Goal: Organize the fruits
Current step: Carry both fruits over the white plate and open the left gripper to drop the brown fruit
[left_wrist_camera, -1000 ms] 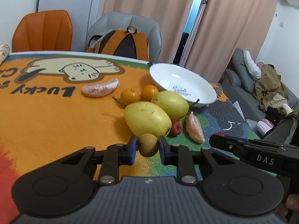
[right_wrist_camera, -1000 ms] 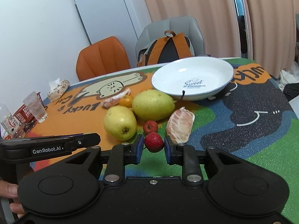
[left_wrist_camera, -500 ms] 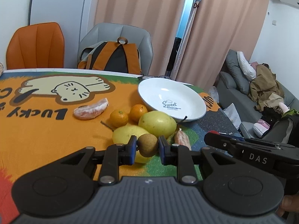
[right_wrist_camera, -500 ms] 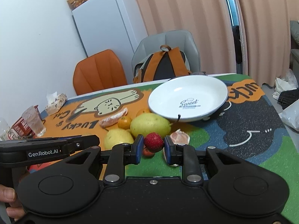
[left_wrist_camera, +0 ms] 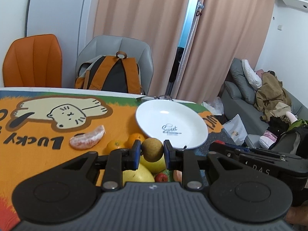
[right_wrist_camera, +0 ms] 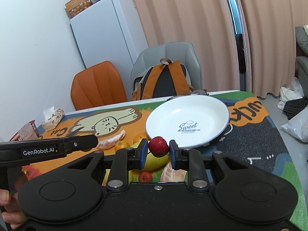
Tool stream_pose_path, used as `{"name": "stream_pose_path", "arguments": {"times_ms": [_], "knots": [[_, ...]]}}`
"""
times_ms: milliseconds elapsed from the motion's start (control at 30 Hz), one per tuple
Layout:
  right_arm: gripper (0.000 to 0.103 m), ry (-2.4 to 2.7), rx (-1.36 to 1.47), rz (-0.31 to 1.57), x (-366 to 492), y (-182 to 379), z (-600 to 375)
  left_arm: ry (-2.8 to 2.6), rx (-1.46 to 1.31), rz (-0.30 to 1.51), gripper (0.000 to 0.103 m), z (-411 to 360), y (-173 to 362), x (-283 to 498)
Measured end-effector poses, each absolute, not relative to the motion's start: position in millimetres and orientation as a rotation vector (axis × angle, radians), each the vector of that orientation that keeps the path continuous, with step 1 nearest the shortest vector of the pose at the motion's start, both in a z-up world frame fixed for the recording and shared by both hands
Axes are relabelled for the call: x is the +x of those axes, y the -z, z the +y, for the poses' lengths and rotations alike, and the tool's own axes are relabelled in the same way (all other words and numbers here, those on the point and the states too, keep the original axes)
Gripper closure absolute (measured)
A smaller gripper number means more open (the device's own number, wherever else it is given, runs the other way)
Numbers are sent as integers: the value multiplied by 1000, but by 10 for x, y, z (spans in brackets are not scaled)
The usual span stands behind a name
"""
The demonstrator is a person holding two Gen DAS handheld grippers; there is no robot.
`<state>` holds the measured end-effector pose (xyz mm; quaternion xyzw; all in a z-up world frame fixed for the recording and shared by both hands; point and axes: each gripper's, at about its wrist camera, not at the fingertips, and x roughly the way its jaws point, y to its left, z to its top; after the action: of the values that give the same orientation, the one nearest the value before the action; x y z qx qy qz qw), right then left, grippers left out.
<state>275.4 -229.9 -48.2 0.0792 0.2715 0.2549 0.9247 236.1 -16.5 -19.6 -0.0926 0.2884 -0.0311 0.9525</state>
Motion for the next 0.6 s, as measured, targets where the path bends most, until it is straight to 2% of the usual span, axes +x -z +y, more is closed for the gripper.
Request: {"name": "stream_pose_path", "arguments": {"times_ms": [600], "knots": [[78, -514, 205, 529, 3293, 439, -2325, 64, -195, 593, 79, -212, 222, 2921]]}}
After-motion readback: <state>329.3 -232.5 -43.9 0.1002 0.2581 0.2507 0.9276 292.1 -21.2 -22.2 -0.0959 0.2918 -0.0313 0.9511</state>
